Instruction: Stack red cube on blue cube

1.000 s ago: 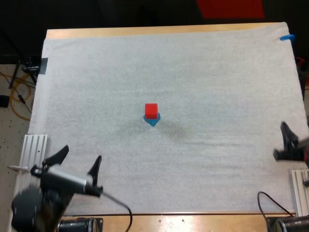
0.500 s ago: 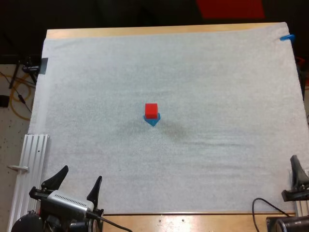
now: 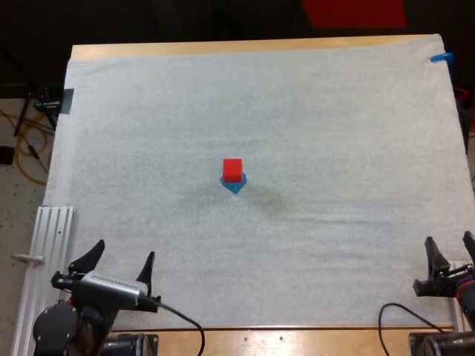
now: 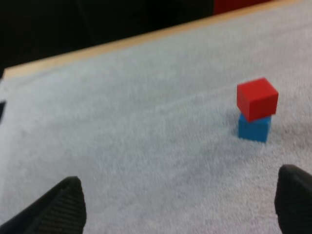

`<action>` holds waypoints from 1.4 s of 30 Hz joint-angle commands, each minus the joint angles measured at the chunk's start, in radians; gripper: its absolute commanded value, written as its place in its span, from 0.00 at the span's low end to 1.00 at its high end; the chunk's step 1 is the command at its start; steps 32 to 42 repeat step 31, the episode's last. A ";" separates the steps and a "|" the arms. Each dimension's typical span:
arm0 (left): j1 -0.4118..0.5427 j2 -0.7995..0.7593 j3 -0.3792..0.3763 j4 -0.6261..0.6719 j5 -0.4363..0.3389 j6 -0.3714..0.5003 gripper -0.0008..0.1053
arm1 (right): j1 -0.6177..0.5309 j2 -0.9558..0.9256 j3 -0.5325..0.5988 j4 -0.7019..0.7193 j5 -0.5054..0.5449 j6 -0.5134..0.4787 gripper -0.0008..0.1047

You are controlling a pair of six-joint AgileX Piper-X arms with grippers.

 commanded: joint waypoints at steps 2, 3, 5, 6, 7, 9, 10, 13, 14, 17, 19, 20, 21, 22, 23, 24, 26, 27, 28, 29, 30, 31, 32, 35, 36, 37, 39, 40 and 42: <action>0.003 -0.129 0.019 -0.012 -0.013 -0.021 0.73 | -0.004 -0.033 -0.005 -0.007 0.000 0.002 0.57; 0.003 -0.129 0.019 -0.014 -0.013 -0.022 0.73 | -0.004 -0.033 -0.005 -0.004 0.000 0.002 0.57; 0.003 -0.129 0.019 -0.014 -0.013 -0.024 0.73 | -0.004 -0.033 -0.005 0.000 0.000 0.002 0.57; 0.003 -0.129 0.019 -0.014 -0.013 -0.023 0.73 | -0.004 -0.033 -0.005 0.009 0.000 0.002 0.57; 0.003 -0.129 0.019 -0.014 -0.013 -0.023 0.73 | -0.004 -0.033 -0.005 0.010 0.000 0.006 0.57; 0.003 -0.129 0.019 -0.014 -0.013 -0.023 0.73 | -0.004 -0.033 -0.005 0.010 0.000 0.010 0.57; 0.003 -0.129 0.019 -0.014 -0.013 -0.023 0.73 | -0.004 -0.033 -0.005 0.010 0.000 0.011 0.57; 0.003 -0.129 0.019 -0.016 -0.013 -0.023 0.73 | -0.004 -0.033 -0.005 0.010 0.000 0.010 0.57; 0.003 -0.129 0.019 -0.016 -0.013 -0.023 0.73 | -0.004 -0.033 -0.005 0.010 0.000 0.010 0.57; 0.003 -0.129 0.019 -0.016 -0.013 -0.023 0.73 | -0.004 -0.033 -0.005 0.010 0.000 0.010 0.57; 0.003 -0.129 0.019 -0.017 -0.013 -0.023 0.73 | -0.004 -0.033 -0.005 0.010 0.000 0.010 0.57; 0.003 -0.129 0.019 -0.017 -0.013 -0.023 0.73 | -0.004 -0.033 -0.005 0.010 0.000 0.010 0.57; 0.003 -0.129 0.019 -0.017 -0.013 -0.023 0.73 | -0.004 -0.033 -0.005 0.010 0.000 0.010 0.57; 0.003 -0.129 0.019 -0.017 -0.013 -0.023 0.73 | -0.004 -0.033 -0.005 0.010 0.000 0.010 0.57; 0.003 -0.129 0.019 -0.017 -0.013 -0.023 0.73 | -0.004 -0.033 -0.005 0.010 0.000 0.010 0.57; 0.003 -0.129 0.019 -0.017 -0.013 -0.023 0.73 | -0.004 -0.033 -0.005 0.010 0.000 0.010 0.57; 0.003 -0.129 0.019 -0.017 -0.013 -0.023 0.73 | -0.004 -0.033 -0.005 0.010 0.000 0.010 0.57; 0.003 -0.129 0.019 -0.017 -0.013 -0.023 0.73 | -0.004 -0.033 -0.005 0.010 0.000 0.010 0.57; 0.003 -0.129 0.019 -0.017 -0.013 -0.023 0.73 | -0.004 -0.033 -0.005 0.010 0.000 0.010 0.57; 0.003 -0.129 0.019 -0.017 -0.013 -0.023 0.73 | -0.004 -0.033 -0.005 0.010 0.000 0.010 0.57; 0.003 -0.129 0.019 -0.017 -0.013 -0.023 0.73 | -0.004 -0.033 -0.005 0.010 0.000 0.010 0.57; 0.003 -0.129 0.019 -0.017 -0.013 -0.023 0.73 | -0.004 -0.033 -0.005 0.010 0.000 0.010 0.57; 0.003 -0.129 0.019 -0.017 -0.013 -0.023 0.73 | -0.004 -0.033 -0.005 0.010 0.000 0.010 0.57; 0.003 -0.129 0.019 -0.017 -0.013 -0.023 0.73 | -0.004 -0.033 -0.005 0.010 0.000 0.010 0.57; 0.003 -0.129 0.019 -0.017 -0.013 -0.023 0.73 | -0.004 -0.033 -0.005 0.010 0.000 0.010 0.57; 0.003 -0.129 0.019 -0.017 -0.013 -0.023 0.73 | -0.004 -0.033 -0.005 0.010 0.000 0.010 0.57; 0.003 -0.129 0.019 -0.017 -0.013 -0.023 0.73 | -0.004 -0.033 -0.005 0.010 0.000 0.010 0.57; 0.003 -0.129 0.019 -0.017 -0.013 -0.023 0.73 | -0.004 -0.033 -0.005 0.010 0.000 0.010 0.57; 0.003 -0.129 0.019 -0.017 -0.013 -0.023 0.73 | -0.004 -0.033 -0.005 0.010 0.000 0.010 0.57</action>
